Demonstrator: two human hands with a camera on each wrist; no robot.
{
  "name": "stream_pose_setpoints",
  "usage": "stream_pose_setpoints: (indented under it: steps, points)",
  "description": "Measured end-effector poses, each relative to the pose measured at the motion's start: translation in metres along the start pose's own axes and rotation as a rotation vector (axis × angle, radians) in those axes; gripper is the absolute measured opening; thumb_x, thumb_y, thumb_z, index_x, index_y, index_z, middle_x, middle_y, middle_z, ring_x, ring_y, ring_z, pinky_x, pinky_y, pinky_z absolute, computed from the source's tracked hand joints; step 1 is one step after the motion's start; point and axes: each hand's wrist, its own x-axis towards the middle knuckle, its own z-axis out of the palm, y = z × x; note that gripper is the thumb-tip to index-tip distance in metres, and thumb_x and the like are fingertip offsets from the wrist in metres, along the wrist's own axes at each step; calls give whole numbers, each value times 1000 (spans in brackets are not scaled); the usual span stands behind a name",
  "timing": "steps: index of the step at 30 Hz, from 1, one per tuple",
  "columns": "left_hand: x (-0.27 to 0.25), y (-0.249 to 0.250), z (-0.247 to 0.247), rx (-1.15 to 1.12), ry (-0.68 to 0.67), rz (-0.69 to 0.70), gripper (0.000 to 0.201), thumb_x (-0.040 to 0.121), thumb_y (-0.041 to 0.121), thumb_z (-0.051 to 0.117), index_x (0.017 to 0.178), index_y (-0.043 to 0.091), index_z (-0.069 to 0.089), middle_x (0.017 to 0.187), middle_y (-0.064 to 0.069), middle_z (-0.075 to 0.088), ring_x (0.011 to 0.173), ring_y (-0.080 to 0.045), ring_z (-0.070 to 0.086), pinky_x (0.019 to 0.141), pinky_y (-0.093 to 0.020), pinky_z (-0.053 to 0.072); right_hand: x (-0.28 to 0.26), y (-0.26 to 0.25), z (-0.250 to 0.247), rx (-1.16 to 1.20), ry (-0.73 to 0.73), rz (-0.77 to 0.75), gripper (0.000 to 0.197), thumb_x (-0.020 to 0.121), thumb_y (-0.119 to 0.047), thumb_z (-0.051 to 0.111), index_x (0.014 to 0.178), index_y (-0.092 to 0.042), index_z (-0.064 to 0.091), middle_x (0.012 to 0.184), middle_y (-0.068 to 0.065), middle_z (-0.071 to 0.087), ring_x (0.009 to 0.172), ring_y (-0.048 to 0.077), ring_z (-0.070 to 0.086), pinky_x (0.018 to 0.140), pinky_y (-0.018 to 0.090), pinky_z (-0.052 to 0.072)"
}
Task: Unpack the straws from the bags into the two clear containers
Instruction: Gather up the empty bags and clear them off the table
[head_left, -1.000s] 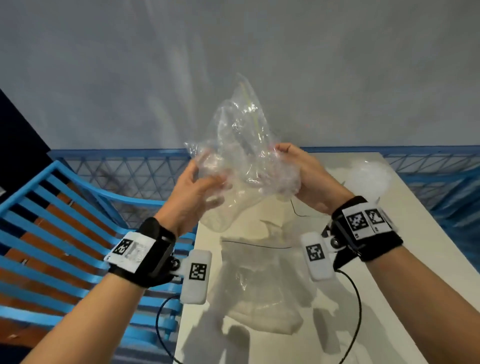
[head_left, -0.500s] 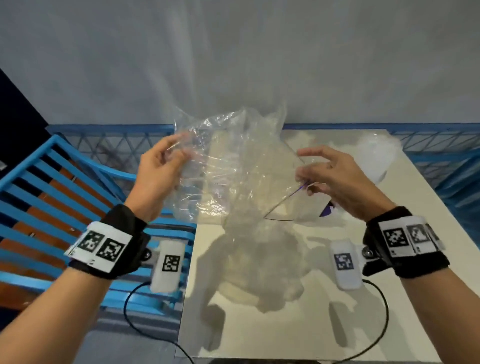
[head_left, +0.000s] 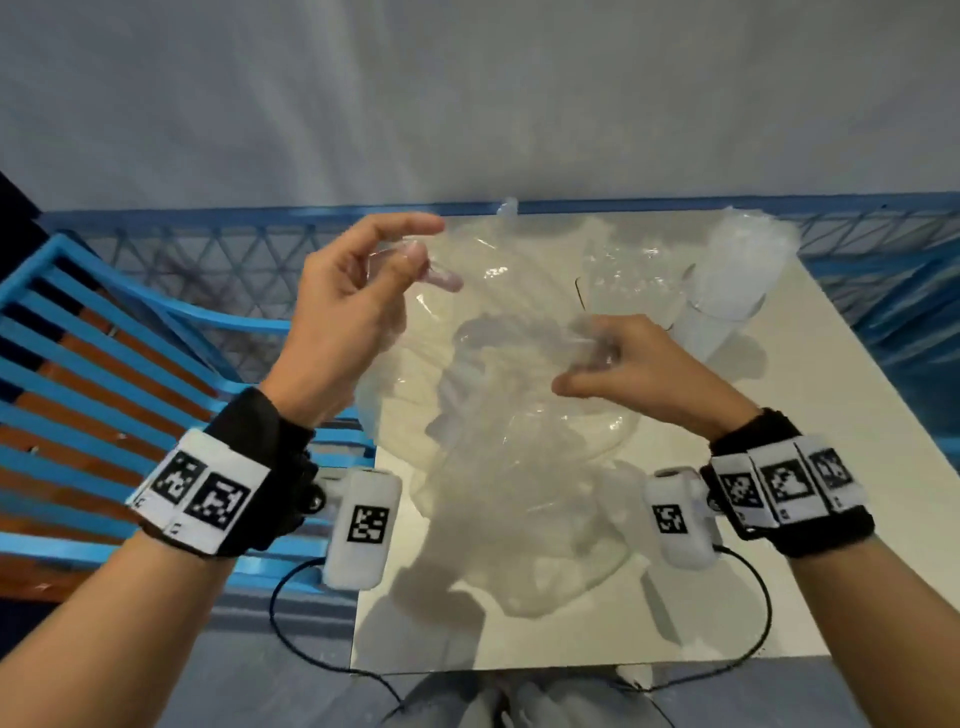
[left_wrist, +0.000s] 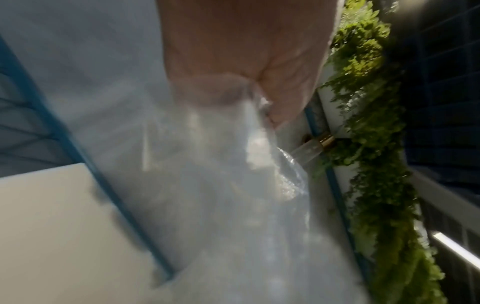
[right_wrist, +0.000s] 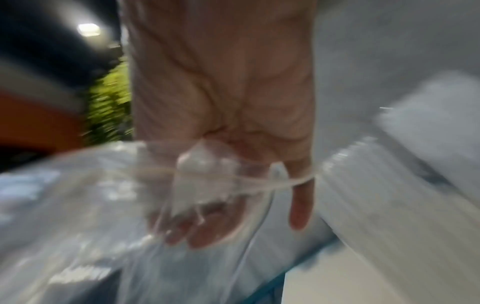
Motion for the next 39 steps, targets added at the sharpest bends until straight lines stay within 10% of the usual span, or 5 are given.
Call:
stream_pose_setpoints:
  steps: [5,10,19,29,39]
  points:
    - [-7,-70,-16,314,47,-269,33,96,32,57,126,18,59,117,1,69,85,-19,56,66,-24,46,8,60,6,224,-52,191,33,79,-9,75,110,-14,64,50,-13,57,52,0,56,62,15,47]
    - [-44,-108,6,900,-229,238,50,91,45,54,132,17,53,136,-9,50,121,-27,49,105,-40,39,30,115,53,0,-55,347,98,70,-19,82,148,-23,23,139,13,41,112,24,54,80,35,55]
    - [-78,-179,43,1403,-701,-401,142,62,86,53,146,8,-31,149,-20,-43,139,-45,-33,104,-75,-9,43,126,99,-132,-216,500,71,80,-29,71,142,-15,40,155,10,20,140,27,30,109,36,32]
    - [-72,-166,43,853,-365,-444,81,73,34,71,144,35,31,127,-2,57,117,-27,56,104,-50,39,25,73,88,812,-101,353,31,68,-5,49,93,7,62,89,20,64,80,28,61,69,32,50]
    - [-51,-127,53,807,-290,-237,24,87,14,59,109,19,66,98,-4,63,89,-26,62,72,-31,45,-4,35,81,-418,-42,36,57,81,-69,51,134,-60,30,157,0,4,146,27,6,111,58,26]
